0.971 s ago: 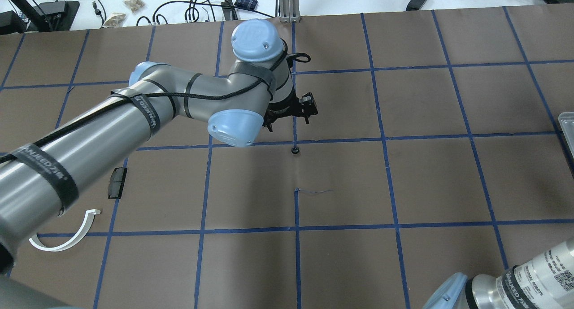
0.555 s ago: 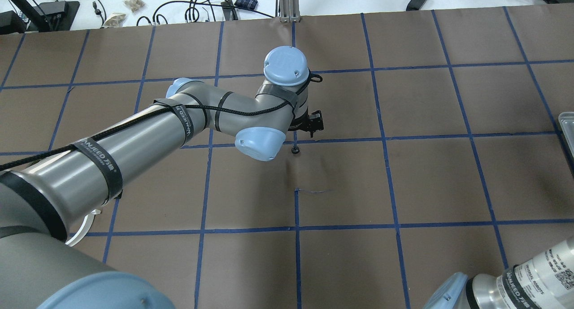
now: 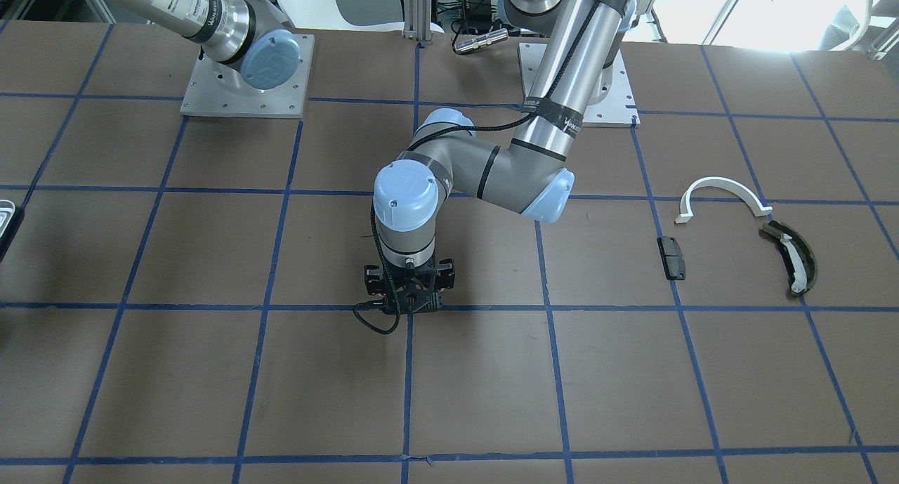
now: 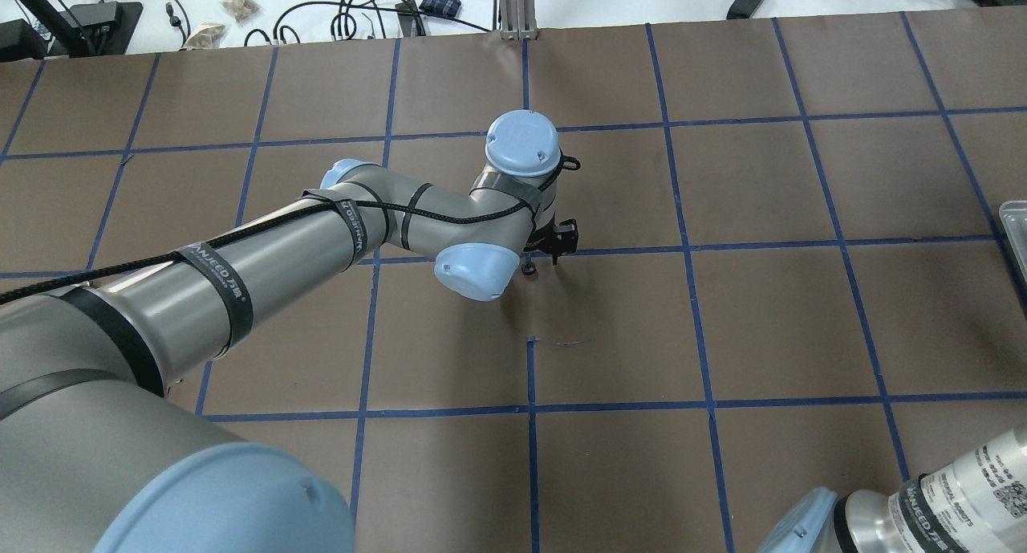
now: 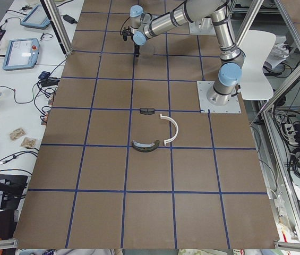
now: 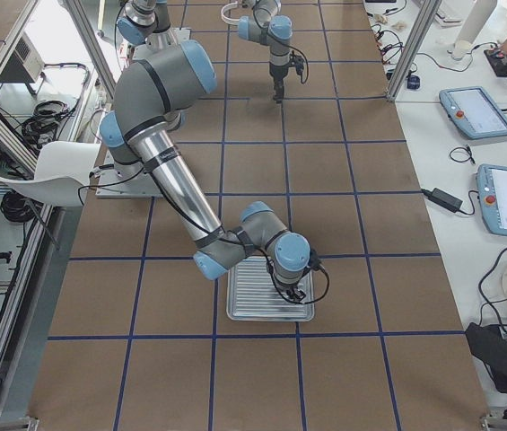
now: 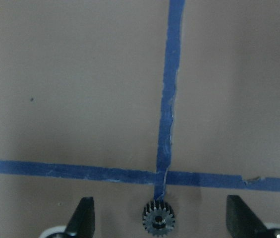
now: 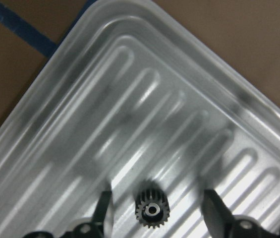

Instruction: Place bearing gear from tray to pile

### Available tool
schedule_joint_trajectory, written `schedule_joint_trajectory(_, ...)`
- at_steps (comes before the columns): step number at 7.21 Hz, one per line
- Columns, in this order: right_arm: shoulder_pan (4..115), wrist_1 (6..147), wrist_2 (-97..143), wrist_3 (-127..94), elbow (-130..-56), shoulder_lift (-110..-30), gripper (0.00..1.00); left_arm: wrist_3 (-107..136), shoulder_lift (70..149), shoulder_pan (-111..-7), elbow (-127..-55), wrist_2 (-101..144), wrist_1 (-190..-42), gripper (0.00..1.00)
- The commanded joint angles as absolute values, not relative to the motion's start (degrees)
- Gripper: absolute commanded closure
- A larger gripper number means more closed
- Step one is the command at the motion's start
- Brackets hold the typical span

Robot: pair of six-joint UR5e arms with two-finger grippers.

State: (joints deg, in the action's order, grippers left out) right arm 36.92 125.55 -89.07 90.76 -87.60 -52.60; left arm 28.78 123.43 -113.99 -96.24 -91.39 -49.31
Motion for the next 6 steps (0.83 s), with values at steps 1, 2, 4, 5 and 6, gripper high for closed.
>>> schedule_joint_trajectory(1,36.9,125.8,-91.1,90.7,-87.7,-52.9,0.86,28.6,123.5,-114.0,-96.5,-91.2,-49.4,0.58)
schedule_joint_trajectory(2,37.0,125.8,-91.1,90.4,-87.5,-53.0,0.97,28.0,123.1,-114.0,-96.4,-91.1,-49.6,0.77)
schedule_joint_trajectory(4,37.7,124.8,-90.5,88.8,-87.5,-55.4,1.0,26.9,122.3,-114.0,-96.5,-91.1,-50.0,0.92)
schedule_joint_trajectory(5,40.7,123.0,-89.3,84.2,-87.9,-60.9,1.0,25.1,121.0,-113.7,-96.7,-91.3,-50.7,0.92)
schedule_joint_trajectory(6,47.6,120.0,-90.3,80.5,-88.4,-66.3,1.0,23.0,118.3,-112.7,-96.4,-92.1,-54.7,0.9)
